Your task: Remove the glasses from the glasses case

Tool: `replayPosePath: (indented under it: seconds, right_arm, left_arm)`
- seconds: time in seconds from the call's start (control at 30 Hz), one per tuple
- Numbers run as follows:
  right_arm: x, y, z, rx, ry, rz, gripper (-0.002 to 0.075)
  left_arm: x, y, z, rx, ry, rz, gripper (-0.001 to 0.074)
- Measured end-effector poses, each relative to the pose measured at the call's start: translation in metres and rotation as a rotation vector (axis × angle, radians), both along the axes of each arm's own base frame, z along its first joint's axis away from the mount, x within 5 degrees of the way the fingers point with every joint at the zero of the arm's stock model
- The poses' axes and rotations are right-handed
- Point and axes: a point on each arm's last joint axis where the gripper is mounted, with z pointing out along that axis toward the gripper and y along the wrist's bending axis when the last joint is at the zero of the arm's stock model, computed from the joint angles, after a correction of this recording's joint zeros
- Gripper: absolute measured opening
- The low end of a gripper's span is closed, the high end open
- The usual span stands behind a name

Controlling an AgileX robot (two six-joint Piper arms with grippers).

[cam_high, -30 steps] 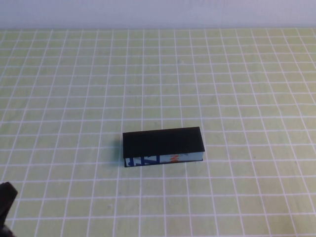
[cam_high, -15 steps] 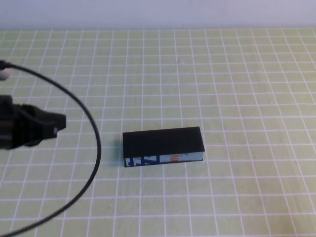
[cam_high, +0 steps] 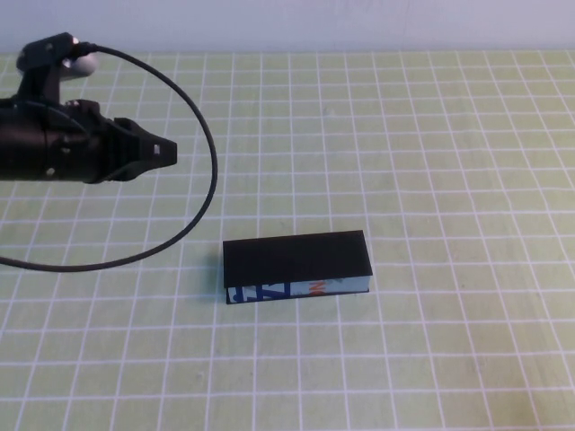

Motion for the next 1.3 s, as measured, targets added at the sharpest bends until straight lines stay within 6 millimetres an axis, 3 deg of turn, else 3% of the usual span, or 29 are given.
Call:
replayPosePath:
  seconds: [0.3,0.43,0.77,1.07,1.2,1.3]
  right_arm:
    - [0.0,0.0,0.0,0.0,0.0,0.0,-0.0018]
    - [0.0,0.0,0.0,0.0,0.0,0.0,-0.0018]
    - [0.0,0.0,0.0,0.0,0.0,0.0,-0.0018]
    - [0.0,0.0,0.001,0.001,-0.012,-0.004,-0.0018]
    - [0.001,0.0,0.006,0.059,-0.061,-0.016,-0.0018]
    - [0.002,-0.001,0.014,0.209,-0.134,-0.042,-0.0018]
  left_arm:
    - [0.025,-0.047,-0.019,0.025,-0.001,-0.104,-0.0004]
    - [0.038,-0.059,-0.03,0.027,0.013,-0.123,-0.0004]
    - [0.071,-0.069,-0.075,0.045,0.095,-0.119,-0.0004]
    - [0.076,-0.079,-0.126,0.065,0.207,-0.15,-0.0004]
    - [0.076,-0.079,-0.131,0.068,0.222,-0.162,-0.0004]
    - [0.075,-0.08,-0.131,0.065,0.227,-0.177,-0.0004]
